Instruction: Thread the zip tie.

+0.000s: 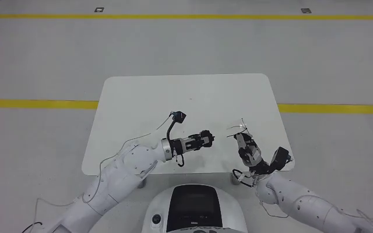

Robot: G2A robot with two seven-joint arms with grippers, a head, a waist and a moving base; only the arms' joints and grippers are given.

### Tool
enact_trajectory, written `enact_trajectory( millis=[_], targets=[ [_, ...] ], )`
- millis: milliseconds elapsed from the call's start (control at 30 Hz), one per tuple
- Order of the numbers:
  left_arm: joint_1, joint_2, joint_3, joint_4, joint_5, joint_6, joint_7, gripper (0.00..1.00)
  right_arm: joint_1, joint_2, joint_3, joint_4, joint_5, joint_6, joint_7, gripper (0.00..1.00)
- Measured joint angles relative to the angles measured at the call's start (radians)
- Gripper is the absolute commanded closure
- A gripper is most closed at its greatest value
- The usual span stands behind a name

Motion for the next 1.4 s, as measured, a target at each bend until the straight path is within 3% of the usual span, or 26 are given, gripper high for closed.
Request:
enact_trajectory(
  millis=[333, 633, 967, 1400],
  targets=[
    [0.0, 0.0, 0.0, 0.0, 0.0, 0.0, 0.0, 1.0, -0.008, -0.064, 0.029, 0.024, -0.034, 0.0, 0.026, 1.0],
    [0.0, 0.0, 0.0, 0.0, 0.0, 0.0, 0.0, 1.0, -0.011, -0.065, 0.033, 0.02, -0.031, 0.003, 0.029, 1.0],
    [0.0, 0.0, 0.0, 0.0, 0.0, 0.0, 0.0, 1.0, -0.081, -0.083, 0.11, -0.028, -0.045, 0.044, 0.059, 1.0],
    [0.0, 0.0, 0.0, 0.0, 0.0, 0.0, 0.0, 1.0, -0.134, -0.115, 0.186, -0.027, -0.085, 0.017, 0.092, 1.0]
  ],
)
